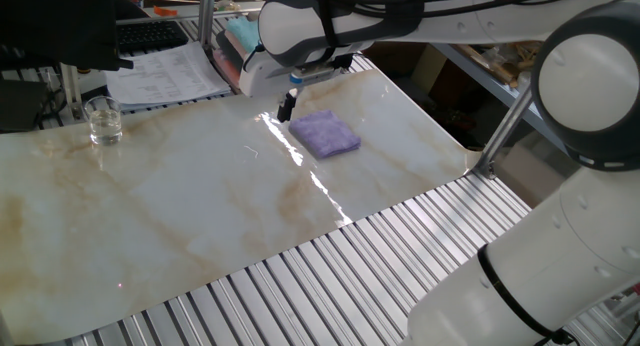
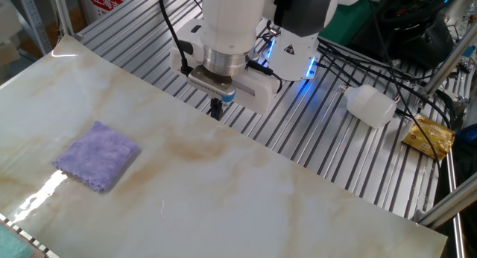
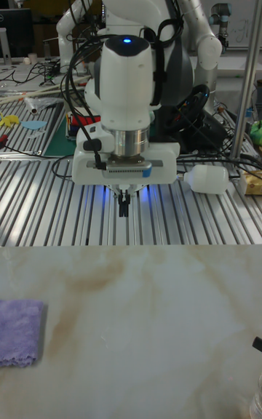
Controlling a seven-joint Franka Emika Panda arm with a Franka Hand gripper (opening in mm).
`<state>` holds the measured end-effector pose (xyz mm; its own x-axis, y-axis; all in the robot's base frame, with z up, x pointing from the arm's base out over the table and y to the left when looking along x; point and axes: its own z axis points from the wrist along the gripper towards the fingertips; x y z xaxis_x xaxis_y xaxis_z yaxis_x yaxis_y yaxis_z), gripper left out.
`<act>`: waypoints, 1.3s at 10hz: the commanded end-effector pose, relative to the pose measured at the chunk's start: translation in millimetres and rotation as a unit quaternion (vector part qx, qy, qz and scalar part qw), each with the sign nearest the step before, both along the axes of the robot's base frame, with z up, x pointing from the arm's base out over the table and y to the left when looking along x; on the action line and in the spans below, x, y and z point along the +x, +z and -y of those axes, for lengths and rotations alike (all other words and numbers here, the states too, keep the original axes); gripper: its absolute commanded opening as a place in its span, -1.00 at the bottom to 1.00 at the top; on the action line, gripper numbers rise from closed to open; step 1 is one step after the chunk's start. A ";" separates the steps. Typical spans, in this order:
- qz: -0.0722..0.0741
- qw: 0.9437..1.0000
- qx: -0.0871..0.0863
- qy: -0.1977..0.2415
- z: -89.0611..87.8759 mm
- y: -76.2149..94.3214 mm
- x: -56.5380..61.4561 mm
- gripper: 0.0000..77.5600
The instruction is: Clean the tabletop with a sponge
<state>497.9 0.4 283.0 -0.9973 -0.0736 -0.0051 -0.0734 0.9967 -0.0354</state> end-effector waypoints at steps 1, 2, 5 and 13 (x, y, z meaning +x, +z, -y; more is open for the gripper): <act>0.001 1.000 0.000 0.000 0.1 0.5 0.0 -1.00; 0.002 1.000 0.000 0.000 -0.1 -0.4 -0.9 -1.00; 0.002 1.000 0.000 -0.001 -0.2 -1.2 -1.6 -1.00; 0.002 1.000 0.000 -0.001 0.7 -1.7 -1.5 -1.00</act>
